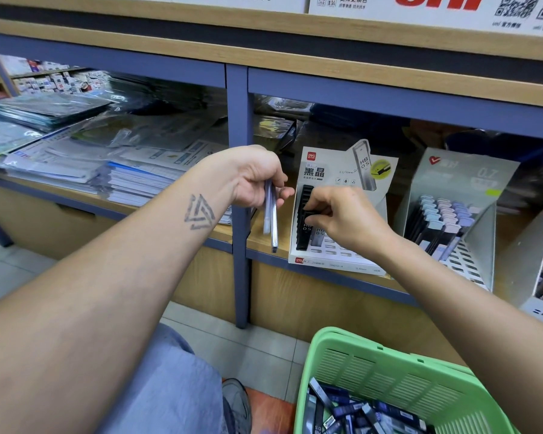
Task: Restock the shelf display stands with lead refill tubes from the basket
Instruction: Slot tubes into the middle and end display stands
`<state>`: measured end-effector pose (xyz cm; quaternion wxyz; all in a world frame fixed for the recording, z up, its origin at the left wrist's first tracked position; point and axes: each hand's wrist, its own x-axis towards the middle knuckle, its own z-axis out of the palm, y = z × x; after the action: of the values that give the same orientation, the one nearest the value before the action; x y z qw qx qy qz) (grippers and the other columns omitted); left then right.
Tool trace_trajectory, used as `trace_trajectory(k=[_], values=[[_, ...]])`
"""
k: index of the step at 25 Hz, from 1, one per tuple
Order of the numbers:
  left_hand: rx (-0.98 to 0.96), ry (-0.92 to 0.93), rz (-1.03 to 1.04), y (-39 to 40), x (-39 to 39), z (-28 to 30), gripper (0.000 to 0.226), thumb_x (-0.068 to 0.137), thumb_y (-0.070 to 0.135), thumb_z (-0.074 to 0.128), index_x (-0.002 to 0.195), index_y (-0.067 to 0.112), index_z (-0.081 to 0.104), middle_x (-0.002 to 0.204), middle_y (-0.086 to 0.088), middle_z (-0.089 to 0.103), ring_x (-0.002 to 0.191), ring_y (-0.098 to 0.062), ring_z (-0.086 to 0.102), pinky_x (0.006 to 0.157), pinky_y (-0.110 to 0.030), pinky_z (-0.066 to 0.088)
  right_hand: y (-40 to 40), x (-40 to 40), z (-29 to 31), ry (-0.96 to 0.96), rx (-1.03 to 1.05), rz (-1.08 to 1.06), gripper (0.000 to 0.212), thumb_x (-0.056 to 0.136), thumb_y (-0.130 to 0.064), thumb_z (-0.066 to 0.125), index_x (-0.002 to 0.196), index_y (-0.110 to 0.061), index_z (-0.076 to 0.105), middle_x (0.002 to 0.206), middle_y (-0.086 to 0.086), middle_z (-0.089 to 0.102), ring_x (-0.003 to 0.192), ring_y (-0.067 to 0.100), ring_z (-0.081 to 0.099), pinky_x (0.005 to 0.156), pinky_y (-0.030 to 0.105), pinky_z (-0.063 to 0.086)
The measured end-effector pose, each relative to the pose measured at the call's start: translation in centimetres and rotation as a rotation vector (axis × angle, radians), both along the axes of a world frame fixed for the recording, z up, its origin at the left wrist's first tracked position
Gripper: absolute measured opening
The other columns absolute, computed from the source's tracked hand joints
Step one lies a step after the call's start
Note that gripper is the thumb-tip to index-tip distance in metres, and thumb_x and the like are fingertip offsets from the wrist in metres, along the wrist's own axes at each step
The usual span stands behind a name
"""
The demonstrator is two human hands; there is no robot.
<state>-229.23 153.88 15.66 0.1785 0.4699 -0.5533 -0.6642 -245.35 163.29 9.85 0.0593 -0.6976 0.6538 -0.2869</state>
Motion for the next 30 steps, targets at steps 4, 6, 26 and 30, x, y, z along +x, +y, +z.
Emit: trace_trajectory(k=[4, 6, 26, 30], values=[[-0.004, 0.003, -0.008, 0.0, -0.1, 0.0, 0.019, 0.099, -0.008, 0.034, 0.105, 0.003, 0.048, 0.097, -0.019, 0.059, 0.063, -0.015, 0.058, 0.061, -0.029, 0.050, -0.4, 0.3, -0.2, 0.050, -0.001, 0.008, 0.006, 0.088, -0.008, 0.073, 0.092, -0.013, 0.075, 0.087, -0.001, 0.072, 0.086, 0.019, 0.066, 0.082, 0.039, 0.054], [0.000, 0.000, -0.011, 0.0, -0.1, 0.0, 0.019, 0.099, -0.009, 0.034, 0.105, 0.002, 0.048, 0.097, -0.020, 0.060, 0.062, -0.015, 0.057, 0.063, -0.029, 0.050, -0.5, 0.2, -0.6, 0.154, -0.018, -0.025, 0.010, 0.091, -0.011, 0.070, 0.097, -0.013, 0.078, 0.095, 0.003, 0.073, 0.093, 0.025, 0.065, 0.084, 0.041, 0.054], [0.032, 0.337, -0.178, 0.5, -0.2, 0.3, 0.046, 0.095, -0.018, 0.034, 0.137, -0.005, 0.048, 0.137, -0.026, 0.057, 0.127, -0.041, 0.056, 0.110, -0.051, 0.043, 1.3, -0.3, 1.3, -0.589, 0.149, -0.115, 0.016, 0.097, -0.009, 0.063, 0.113, -0.007, 0.065, 0.083, 0.009, 0.077, 0.075, 0.023, 0.073, 0.063, 0.023, 0.052], [0.030, 0.437, -0.207, 0.7, -1.0, 0.3, 0.047, 0.095, -0.020, 0.031, 0.136, -0.006, 0.049, 0.135, -0.026, 0.059, 0.127, -0.040, 0.057, 0.103, -0.046, 0.049, 2.6, -1.2, 2.4, -0.786, 0.320, 0.008, 0.032, 0.087, -0.012, 0.078, 0.114, -0.007, 0.064, 0.088, 0.015, 0.077, 0.079, 0.025, 0.074, 0.068, 0.031, 0.053]])
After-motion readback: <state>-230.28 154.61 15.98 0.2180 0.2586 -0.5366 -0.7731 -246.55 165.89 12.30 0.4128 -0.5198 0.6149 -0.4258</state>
